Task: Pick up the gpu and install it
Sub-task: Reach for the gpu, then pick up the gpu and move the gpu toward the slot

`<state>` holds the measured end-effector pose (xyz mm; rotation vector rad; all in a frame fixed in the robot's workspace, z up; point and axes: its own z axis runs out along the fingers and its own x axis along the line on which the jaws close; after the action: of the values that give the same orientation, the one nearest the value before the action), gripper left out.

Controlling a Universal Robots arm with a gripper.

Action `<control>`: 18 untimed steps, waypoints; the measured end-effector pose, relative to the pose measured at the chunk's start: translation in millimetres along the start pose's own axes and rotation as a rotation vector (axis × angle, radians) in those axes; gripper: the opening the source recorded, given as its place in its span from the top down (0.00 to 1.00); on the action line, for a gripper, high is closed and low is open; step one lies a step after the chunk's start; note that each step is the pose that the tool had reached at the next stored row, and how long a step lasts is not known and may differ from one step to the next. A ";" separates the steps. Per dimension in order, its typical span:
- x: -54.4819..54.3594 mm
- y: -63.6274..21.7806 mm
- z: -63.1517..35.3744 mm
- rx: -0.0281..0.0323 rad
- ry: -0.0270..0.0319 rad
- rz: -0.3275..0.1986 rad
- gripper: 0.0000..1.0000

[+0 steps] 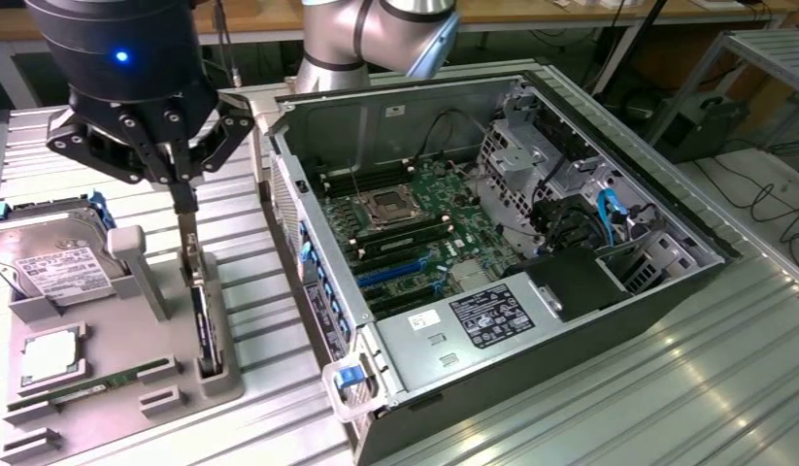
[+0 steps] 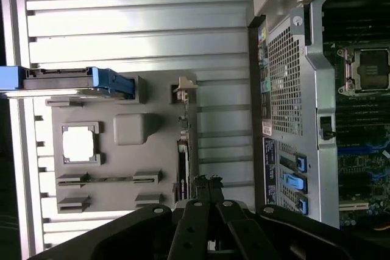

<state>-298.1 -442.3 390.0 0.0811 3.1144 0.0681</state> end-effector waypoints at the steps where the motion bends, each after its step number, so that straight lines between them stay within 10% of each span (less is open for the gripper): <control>1: 3.1 -0.2 0.0 -0.0001 -0.0001 0.000 0.89; 18: 17.0 -0.9 -0.3 -0.0002 0.0001 -0.002 0.89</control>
<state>-315.1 -442.3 389.9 0.0772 3.1145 0.0684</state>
